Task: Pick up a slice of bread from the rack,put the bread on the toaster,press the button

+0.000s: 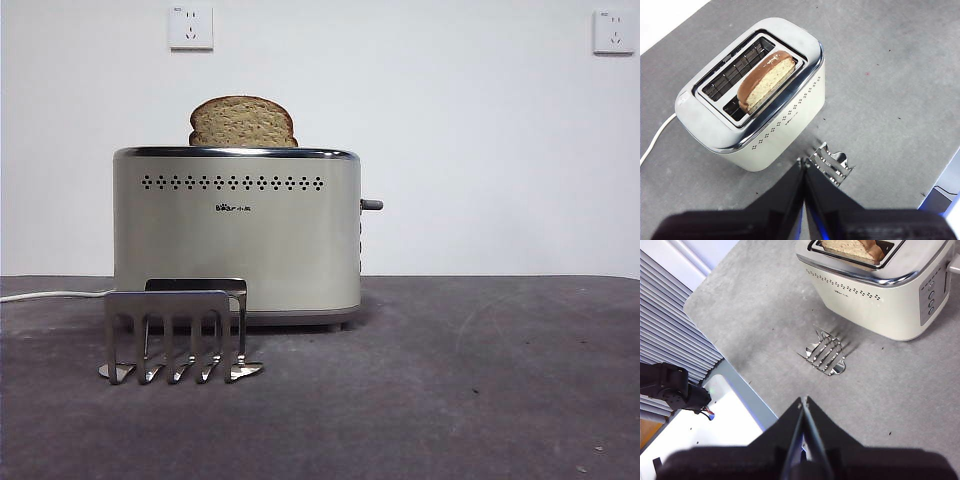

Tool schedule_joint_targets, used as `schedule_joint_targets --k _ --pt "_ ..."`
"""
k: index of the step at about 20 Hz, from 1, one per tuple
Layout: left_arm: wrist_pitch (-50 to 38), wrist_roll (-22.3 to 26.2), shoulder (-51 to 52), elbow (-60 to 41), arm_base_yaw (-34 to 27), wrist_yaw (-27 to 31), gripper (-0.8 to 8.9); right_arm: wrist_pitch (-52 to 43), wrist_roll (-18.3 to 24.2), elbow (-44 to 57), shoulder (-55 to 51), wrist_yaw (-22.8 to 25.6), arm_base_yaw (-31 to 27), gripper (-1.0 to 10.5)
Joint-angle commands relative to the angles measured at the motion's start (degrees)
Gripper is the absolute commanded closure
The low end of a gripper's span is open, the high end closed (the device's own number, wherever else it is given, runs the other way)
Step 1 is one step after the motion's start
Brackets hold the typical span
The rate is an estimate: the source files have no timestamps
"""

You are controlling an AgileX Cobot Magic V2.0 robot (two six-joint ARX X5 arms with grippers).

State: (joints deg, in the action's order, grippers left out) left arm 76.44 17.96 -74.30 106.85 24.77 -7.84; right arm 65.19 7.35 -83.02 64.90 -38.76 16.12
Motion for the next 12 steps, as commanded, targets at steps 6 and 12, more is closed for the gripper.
schedule_joint_targets --k 6,12 --pt "-4.39 2.23 3.37 -0.13 -3.21 1.2 8.17 0.0 0.46 0.33 0.07 0.13 0.07 9.5" --pt "-43.87 3.08 24.04 -21.59 -21.44 -8.17 8.17 0.0 0.46 0.33 0.07 0.15 0.02 9.5"
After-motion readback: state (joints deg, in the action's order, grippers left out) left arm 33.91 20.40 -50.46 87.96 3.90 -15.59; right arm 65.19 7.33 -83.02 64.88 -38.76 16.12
